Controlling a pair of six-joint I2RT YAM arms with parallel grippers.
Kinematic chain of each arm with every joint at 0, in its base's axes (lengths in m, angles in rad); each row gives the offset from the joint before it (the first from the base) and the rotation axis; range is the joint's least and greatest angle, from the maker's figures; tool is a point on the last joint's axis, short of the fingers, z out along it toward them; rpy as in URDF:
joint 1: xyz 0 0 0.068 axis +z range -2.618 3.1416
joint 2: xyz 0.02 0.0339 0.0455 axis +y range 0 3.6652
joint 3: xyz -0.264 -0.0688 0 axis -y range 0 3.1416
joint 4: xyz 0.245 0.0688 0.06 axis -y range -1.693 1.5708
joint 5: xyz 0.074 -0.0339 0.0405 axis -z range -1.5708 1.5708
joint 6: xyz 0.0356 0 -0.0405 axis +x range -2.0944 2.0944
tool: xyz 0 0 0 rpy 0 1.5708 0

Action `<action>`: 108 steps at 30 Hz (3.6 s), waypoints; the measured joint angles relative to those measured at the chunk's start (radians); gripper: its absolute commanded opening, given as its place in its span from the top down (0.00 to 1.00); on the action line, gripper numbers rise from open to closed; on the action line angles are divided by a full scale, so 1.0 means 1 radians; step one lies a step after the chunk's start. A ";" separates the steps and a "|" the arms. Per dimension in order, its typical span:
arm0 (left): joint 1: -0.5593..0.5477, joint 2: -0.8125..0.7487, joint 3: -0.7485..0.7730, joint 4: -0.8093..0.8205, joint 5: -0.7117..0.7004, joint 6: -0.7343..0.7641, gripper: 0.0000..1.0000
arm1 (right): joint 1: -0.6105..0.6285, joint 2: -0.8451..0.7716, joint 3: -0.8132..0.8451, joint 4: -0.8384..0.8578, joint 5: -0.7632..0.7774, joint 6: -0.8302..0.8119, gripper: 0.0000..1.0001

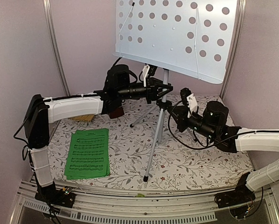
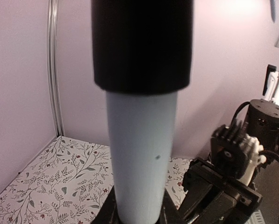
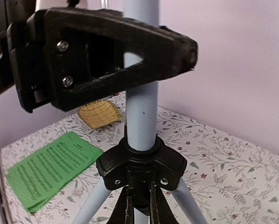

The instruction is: Set up the instrument practice props

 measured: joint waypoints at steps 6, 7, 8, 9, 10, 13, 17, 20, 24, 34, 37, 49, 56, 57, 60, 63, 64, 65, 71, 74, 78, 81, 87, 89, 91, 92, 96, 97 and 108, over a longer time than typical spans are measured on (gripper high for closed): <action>-0.020 -0.002 -0.013 0.018 -0.008 0.010 1.00 | 0.005 -0.056 -0.047 -0.002 0.004 0.492 1.00; -0.021 -0.002 -0.016 0.023 -0.008 0.011 1.00 | 0.006 -0.061 -0.050 -0.005 0.003 0.566 1.00; -0.023 -0.002 -0.018 0.026 -0.008 0.013 1.00 | 0.006 -0.066 -0.052 -0.008 0.001 0.644 1.00; -0.023 -0.002 -0.019 0.029 -0.008 0.014 1.00 | 0.006 -0.068 -0.054 -0.010 -0.002 0.722 1.00; -0.023 -0.002 -0.021 0.031 -0.007 0.014 1.00 | 0.005 -0.071 -0.055 -0.012 -0.004 0.803 1.00; -0.024 -0.002 -0.024 0.039 -0.005 0.015 1.00 | 0.004 -0.074 -0.055 -0.019 -0.010 1.026 1.00; -0.024 -0.003 -0.032 0.050 0.000 0.016 1.00 | 0.001 -0.074 -0.055 -0.020 -0.023 1.289 1.00; -0.024 -0.003 -0.034 0.053 0.003 0.017 1.00 | 0.000 -0.074 -0.055 -0.020 -0.030 1.465 1.00; -0.024 -0.004 -0.040 0.063 0.010 0.018 1.00 | 0.000 -0.074 -0.055 -0.020 -0.030 1.588 1.00; -0.024 -0.012 -0.059 0.080 0.021 0.024 1.00 | -0.023 -0.211 -0.071 -0.009 0.176 1.153 0.57; -0.023 -0.015 -0.063 0.080 0.022 0.024 1.00 | -0.026 -0.250 -0.103 0.080 0.227 0.853 0.51; -0.023 -0.017 -0.065 0.081 0.022 0.023 1.00 | -0.023 -0.200 -0.156 0.144 0.053 -0.263 0.43; -0.023 -0.017 -0.065 0.081 0.021 0.023 1.00 | -0.005 -0.177 -0.156 0.110 0.036 -0.680 0.44; -0.023 -0.017 -0.065 0.081 0.021 0.023 1.00 | -0.004 -0.177 -0.156 0.101 0.037 -0.719 0.44; -0.023 -0.017 -0.065 0.081 0.021 0.023 1.00 | 0.005 -0.176 -0.155 0.078 0.046 -0.815 0.44; -0.023 -0.017 -0.065 0.081 0.021 0.023 1.00 | 0.025 -0.168 -0.149 0.068 0.053 -0.888 0.45; -0.023 -0.017 -0.065 0.081 0.021 0.023 1.00 | 0.034 -0.161 -0.145 0.066 0.055 -0.909 0.45; -0.023 -0.017 -0.065 0.081 0.021 0.022 1.00 | 0.042 -0.153 -0.142 0.063 0.055 -0.930 0.46; -0.023 -0.017 -0.065 0.081 0.021 0.022 1.00 | 0.056 -0.101 -0.114 0.039 0.055 -1.014 0.51; -0.023 -0.017 -0.065 0.080 0.021 0.022 1.00 | 0.059 -0.083 -0.096 0.035 0.055 -1.034 0.56; -0.023 -0.017 -0.065 0.081 0.021 0.022 1.00 | 0.064 -0.069 -0.082 0.035 0.055 -1.045 0.70; -0.023 -0.017 -0.065 0.080 0.021 0.022 1.00 | 0.068 -0.064 -0.082 0.033 0.056 -1.026 0.80; -0.023 -0.017 -0.065 0.080 0.021 0.022 1.00 | 0.068 -0.065 -0.082 0.034 0.074 -0.886 0.96; -0.023 -0.017 -0.065 0.080 0.021 0.022 1.00 | 0.069 -0.069 -0.082 0.031 0.076 -0.797 1.00; -0.023 -0.017 -0.065 0.080 0.022 0.022 1.00 | 0.069 -0.072 -0.082 0.028 0.078 -0.695 1.00; -0.023 -0.017 -0.065 0.080 0.022 0.022 1.00 | 0.069 -0.072 -0.082 0.026 0.078 -0.628 1.00; -0.023 -0.017 -0.065 0.080 0.023 0.023 1.00 | 0.070 -0.075 -0.085 0.025 0.080 -0.330 1.00; -0.024 -0.017 -0.065 0.080 0.023 0.023 1.00 | 0.070 -0.076 -0.086 0.026 0.082 -0.245 1.00; -0.028 -0.017 -0.065 0.082 0.028 0.023 1.00 | 0.076 -0.089 -0.093 0.019 0.098 0.755 1.00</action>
